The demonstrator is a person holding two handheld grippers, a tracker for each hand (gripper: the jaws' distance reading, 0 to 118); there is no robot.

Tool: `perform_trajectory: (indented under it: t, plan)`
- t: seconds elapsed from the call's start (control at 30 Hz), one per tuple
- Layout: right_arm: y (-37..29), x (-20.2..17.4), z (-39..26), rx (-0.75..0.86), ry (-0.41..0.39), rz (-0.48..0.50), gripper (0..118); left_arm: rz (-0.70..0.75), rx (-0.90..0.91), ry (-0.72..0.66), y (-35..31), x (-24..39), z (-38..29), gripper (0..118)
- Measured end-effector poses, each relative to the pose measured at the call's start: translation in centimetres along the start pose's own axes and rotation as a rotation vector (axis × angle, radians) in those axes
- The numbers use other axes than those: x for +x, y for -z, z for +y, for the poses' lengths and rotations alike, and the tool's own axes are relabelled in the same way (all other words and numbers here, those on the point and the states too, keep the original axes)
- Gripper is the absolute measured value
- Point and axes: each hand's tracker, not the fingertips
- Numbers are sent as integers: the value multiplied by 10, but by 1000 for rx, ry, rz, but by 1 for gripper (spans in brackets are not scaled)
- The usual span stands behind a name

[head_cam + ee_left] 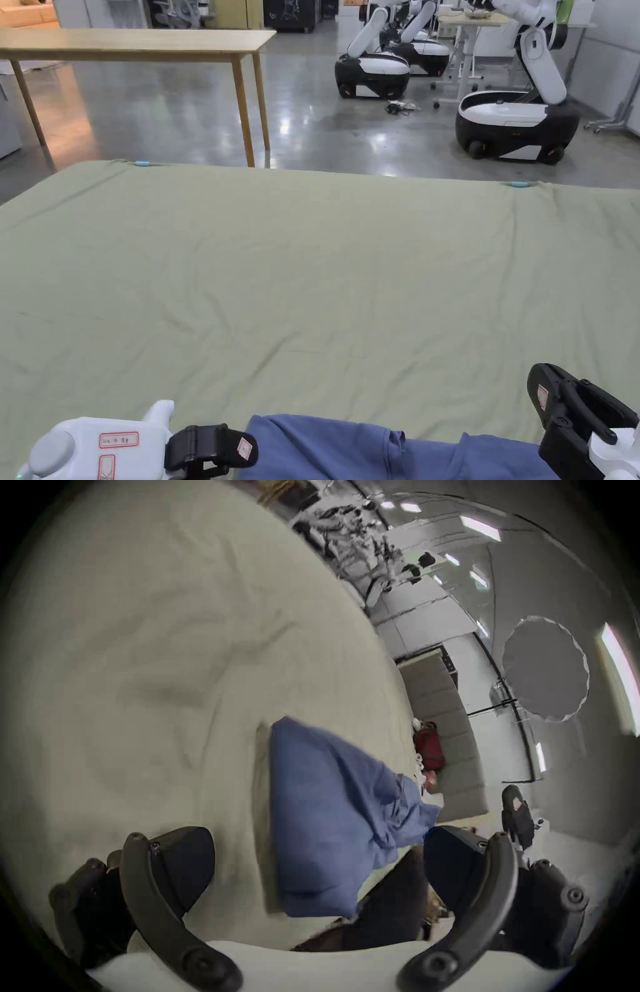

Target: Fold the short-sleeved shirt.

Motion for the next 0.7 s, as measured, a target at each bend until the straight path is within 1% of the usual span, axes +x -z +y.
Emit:
perform_trajectory:
  t: [0.03, 0.07, 0.13, 0.17, 0.27, 0.3, 0.33, 0.37, 0.4, 0.43, 0.47, 0.5, 0.53, 0.57, 0.63, 0.67, 0.7]
  plan:
    - [2, -3, 1, -3, -4, -3, 11, -70, -39, -18, 7, -9, 2, 118]
    - [3, -5, 1, -6, -8, -4, 11, -135, -30, -13, 10, -12, 4, 118]
    - [6, -10, 2, -15, -21, -7, 11, -253, -60, -58, 18, -12, 13, 118]
    - [8, -12, 2, -18, -29, -9, 11, -293, -89, -73, 27, -15, 16, 118]
    - [13, -19, 4, -24, -48, -12, 11, -320, -160, -32, 49, -10, 22, 118]
    - [14, -21, 5, -24, -52, -11, 11, -342, -173, -48, 55, -7, 24, 118]
    - [14, -23, 6, -23, -55, -12, 11, -319, -166, -42, 57, -5, 25, 116]
    - [14, -25, 6, -21, -57, -12, 11, -280, -179, -15, 58, -3, 26, 98]
    - [14, -26, 6, -21, -59, -12, 11, -178, -185, -10, 61, -3, 26, 61]
    - [15, -27, 6, -22, -62, -13, 11, -64, -209, -22, 65, -6, 24, 9]
    - [15, -27, 6, -24, -66, -14, 11, -31, -207, -22, 65, -11, 22, 9]
    - [15, -26, 6, -25, -67, -16, 11, -168, -187, -39, 56, -11, 22, 9]
    - [15, -26, 6, -25, -67, -17, 11, -151, -181, -53, 50, -5, 22, 9]
    - [14, -26, 6, -26, -66, -19, 11, -68, -158, 0, 42, 2, 22, 9]
    - [11, -22, 6, -22, -60, -21, 11, -3, -129, 20, 24, 7, 22, 9]
    - [10, -20, 6, -22, -58, -20, 11, 65, -124, 89, 12, 11, 21, 9]
    - [7, -18, 6, -19, -57, -20, 11, 101, -109, 88, 6, -7, 30, 9]
